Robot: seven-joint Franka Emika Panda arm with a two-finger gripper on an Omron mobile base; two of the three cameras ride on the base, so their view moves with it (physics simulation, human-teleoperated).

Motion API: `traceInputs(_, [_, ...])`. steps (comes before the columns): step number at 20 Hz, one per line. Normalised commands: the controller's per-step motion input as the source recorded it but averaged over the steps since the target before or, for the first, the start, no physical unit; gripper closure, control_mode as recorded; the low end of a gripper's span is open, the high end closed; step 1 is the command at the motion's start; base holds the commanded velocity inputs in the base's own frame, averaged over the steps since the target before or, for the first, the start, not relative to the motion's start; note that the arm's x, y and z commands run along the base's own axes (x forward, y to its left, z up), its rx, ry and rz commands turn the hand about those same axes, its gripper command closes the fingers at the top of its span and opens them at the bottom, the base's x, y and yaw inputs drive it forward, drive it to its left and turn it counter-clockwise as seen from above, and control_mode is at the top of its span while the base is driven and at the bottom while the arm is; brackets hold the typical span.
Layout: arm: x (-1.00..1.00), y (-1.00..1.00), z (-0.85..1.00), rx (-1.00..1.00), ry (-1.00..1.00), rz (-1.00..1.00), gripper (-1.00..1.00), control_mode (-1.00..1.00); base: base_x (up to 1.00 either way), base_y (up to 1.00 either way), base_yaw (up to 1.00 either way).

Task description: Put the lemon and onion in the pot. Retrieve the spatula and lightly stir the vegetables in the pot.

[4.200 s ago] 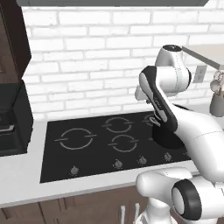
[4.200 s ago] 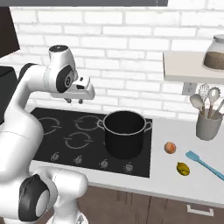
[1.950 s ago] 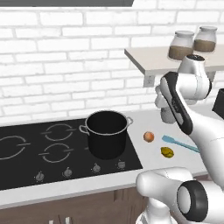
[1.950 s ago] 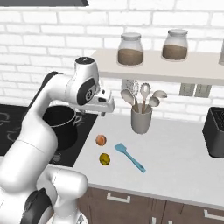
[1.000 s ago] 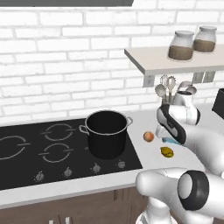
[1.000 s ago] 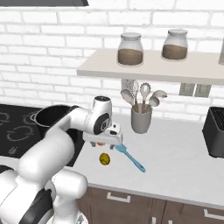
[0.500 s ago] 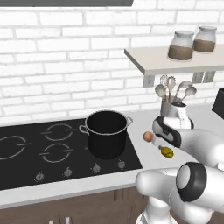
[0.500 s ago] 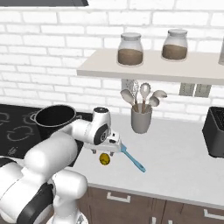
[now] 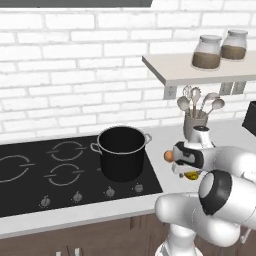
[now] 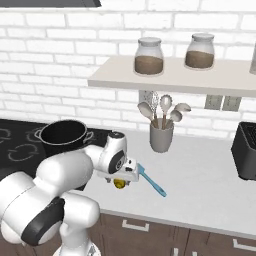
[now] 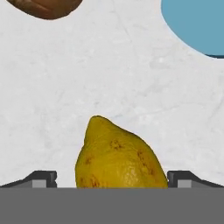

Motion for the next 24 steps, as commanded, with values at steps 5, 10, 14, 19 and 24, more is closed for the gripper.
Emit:
traceInputs(5, [0.00, 0.00, -0.32, 0.00, 0.00, 0.00, -1.00, -1.00, 0.00, 0.00, 0.00])
traceInputs(10, [0.00, 0.02, -0.04, 0.00, 0.00, 0.00, 1.00, -1.00, 0.00, 0.00, 0.00])
traceInputs(14, [-0.01, 0.03, 0.15, 0.00, 0.00, 0.00, 1.00, -1.00, 0.00, 0.00, 0.00])
traceInputs(19, [-0.11, 0.23, 0.83, 0.00, -0.02, 0.00, 1.00, -1.00, 0.00, 0.00, 0.00])
traceInputs(24, [-0.05, 0.56, 1.00, 0.00, -0.09, 0.00, 1.00, -1.00, 0.00, 0.00, 0.00])
